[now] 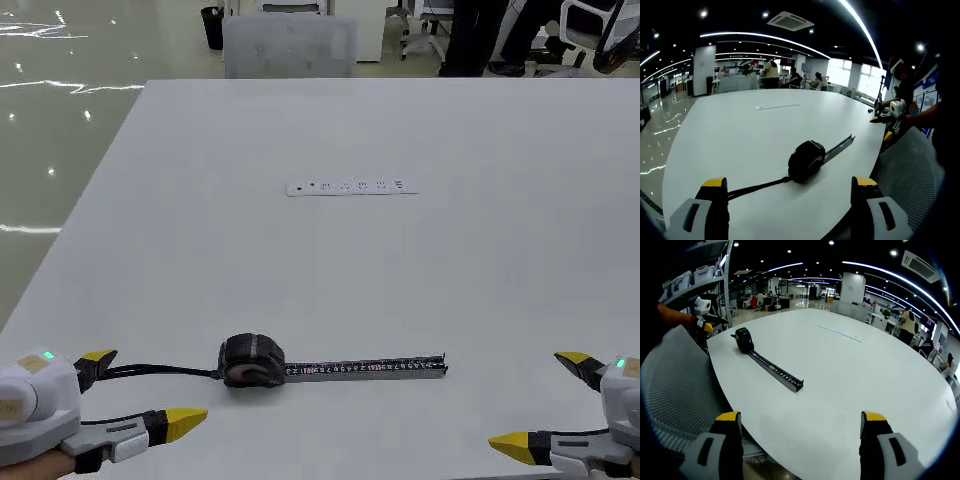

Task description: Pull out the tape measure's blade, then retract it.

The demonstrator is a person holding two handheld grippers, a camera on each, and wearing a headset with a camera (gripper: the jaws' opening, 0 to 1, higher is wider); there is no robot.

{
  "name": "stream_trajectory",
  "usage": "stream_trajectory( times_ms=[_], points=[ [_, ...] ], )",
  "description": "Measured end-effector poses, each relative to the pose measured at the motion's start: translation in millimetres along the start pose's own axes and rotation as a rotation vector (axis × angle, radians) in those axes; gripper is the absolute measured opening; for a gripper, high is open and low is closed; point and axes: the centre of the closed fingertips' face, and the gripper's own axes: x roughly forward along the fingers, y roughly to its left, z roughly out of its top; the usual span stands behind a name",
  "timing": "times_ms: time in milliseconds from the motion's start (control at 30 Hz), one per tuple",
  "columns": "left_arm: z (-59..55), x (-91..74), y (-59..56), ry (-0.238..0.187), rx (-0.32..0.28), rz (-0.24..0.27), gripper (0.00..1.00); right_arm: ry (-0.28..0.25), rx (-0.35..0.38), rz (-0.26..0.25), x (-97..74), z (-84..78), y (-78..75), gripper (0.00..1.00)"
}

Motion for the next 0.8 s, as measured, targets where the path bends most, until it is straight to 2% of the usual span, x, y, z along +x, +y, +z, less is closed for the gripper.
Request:
stream_trajectory(
  times_ms=[67,167,300,633,800],
  points=[
    [0.9,1.0,-1.8,-0.009,0.000,-0.002,1.00,-0.004,0.003,-0.009,-2.3,0.6,-3.8,1.00],
    [-4.5,3.3,-4.9,0.007,-0.009,-0.005,1.00,-0.028,0.023,-0.022,-6.0,3.9,-7.9,1.00],
    [-5.9,2.1,-5.9,0.012,-0.006,0.000,1.00,-0.032,0.033,-0.028,-7.0,2.7,-8.2,1.00],
    [4.6,-8.0,3.4,-0.028,-0.020,0.031,1.00,-0.031,0.007,-0.019,-6.1,3.1,-6.9,1.00],
    [6.1,-11.3,2.0,-0.036,-0.032,0.043,1.00,-0.031,0.003,-0.015,-4.4,4.8,-5.8,1.00]
  ],
)
